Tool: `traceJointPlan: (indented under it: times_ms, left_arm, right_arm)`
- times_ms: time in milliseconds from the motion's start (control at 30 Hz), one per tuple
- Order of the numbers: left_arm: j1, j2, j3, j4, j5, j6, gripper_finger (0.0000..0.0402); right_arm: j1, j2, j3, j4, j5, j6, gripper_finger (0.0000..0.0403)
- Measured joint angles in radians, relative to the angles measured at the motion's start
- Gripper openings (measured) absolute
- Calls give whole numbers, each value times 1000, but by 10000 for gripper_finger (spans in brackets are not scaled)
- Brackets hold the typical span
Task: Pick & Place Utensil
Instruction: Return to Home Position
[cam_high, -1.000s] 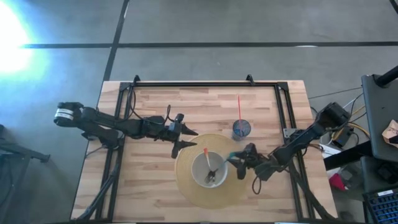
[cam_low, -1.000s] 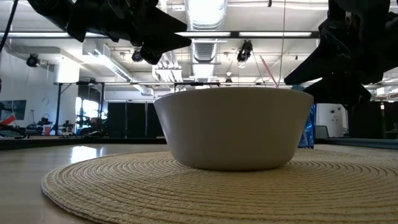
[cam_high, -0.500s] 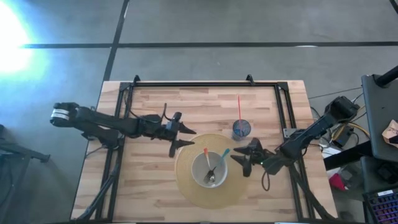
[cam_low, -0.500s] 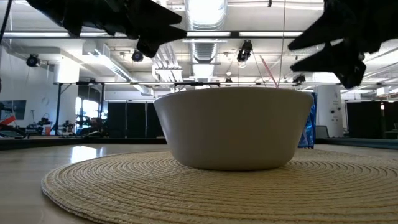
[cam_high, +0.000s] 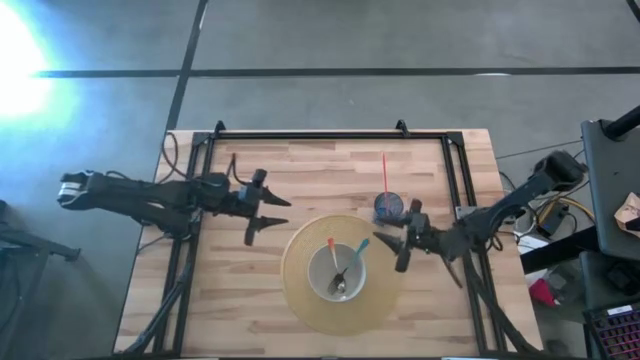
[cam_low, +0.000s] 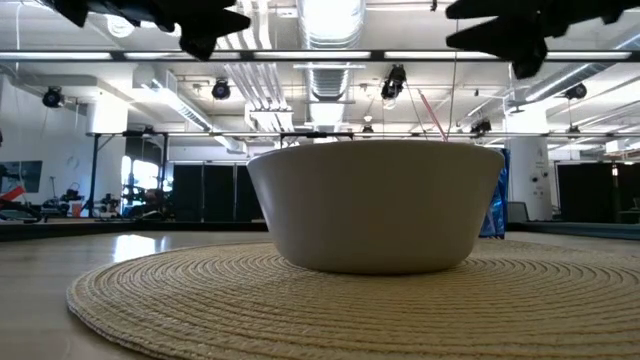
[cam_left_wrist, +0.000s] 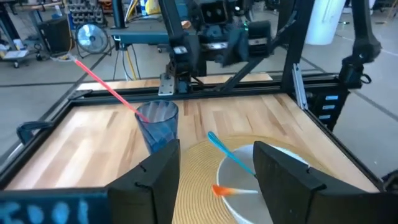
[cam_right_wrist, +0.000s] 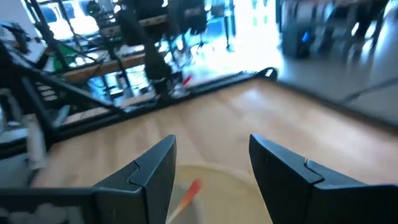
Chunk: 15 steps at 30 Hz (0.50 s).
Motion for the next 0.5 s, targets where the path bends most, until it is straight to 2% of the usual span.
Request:
traceJointPlan:
  times_ms: [233,400,500]
  left_arm:
    - [0,-95,-9,-111,-1,42,167]
    - [0,-150,-88,-85,-27,48,122]
    - [0,-192,-156,-35,-90,48,88]
  right_arm:
    - [-118,-73,0,82,-19,-274,199]
    - [-237,-154,0,79,-174,-321,197]
    - [-309,-200,0,77,-242,-308,188]
